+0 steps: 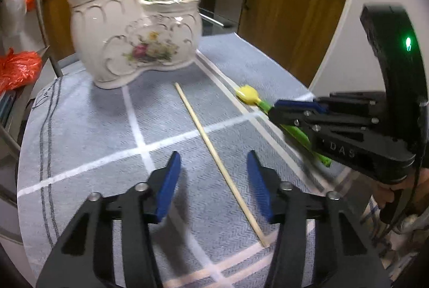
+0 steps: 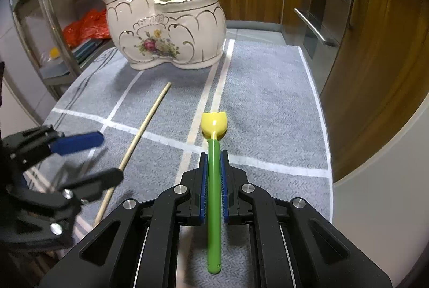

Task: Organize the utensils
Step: 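Grasp the last wooden chopstick with the left tool while the right tool grips the tulip spoon, then lift the chopstick and tulip spoon and lower them into the holder cups, then open both tools to release the chopstick and tulip spoon into the cups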

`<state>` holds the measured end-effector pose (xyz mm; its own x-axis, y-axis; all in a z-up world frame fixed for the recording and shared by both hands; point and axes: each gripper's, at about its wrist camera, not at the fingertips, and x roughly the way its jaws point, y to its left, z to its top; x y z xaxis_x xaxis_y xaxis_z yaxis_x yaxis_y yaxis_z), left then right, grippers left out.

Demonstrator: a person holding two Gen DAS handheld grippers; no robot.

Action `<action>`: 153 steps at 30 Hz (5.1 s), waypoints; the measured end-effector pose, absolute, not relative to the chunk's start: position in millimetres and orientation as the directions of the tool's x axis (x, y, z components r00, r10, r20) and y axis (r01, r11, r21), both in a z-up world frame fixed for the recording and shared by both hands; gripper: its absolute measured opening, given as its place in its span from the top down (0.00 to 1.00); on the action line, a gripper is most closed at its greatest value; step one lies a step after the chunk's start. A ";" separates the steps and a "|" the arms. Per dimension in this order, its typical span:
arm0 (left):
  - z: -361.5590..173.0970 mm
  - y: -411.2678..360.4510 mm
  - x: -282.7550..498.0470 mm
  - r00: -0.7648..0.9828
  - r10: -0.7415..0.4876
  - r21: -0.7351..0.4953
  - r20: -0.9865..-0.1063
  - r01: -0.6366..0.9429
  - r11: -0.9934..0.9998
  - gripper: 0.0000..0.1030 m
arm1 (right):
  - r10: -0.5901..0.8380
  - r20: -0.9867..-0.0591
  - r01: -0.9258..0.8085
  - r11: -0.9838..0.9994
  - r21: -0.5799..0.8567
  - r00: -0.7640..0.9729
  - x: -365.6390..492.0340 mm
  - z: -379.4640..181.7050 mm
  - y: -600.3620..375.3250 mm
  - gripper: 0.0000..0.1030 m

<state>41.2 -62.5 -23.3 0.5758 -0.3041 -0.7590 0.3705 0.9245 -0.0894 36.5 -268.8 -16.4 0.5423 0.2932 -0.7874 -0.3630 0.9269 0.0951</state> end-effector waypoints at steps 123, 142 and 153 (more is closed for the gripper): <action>63.9 27.0 162.8 0.936 -0.279 -0.104 -0.216 0.262 0.960 0.96 | 0.489 -0.313 -0.445 0.872 0.204 0.815 158.8 53.2 -216.1 0.90; 61.6 38.7 134.3 0.914 -0.276 -0.102 -0.299 0.257 0.961 0.96 | 0.469 -0.411 -0.424 0.883 0.201 0.782 139.6 40.4 -226.6 0.73; 57.7 34.5 88.9 0.893 -0.244 -0.050 -0.378 0.244 0.968 0.95 | 0.434 -0.468 -0.422 0.896 0.136 0.770 82.1 34.9 -255.4 0.73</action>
<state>88.9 34.5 57.7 0.8928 -0.2445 -0.3784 0.2440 0.9685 -0.0500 82.1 -255.4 34.9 0.7699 0.4340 -0.4679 -0.4223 0.8961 0.1364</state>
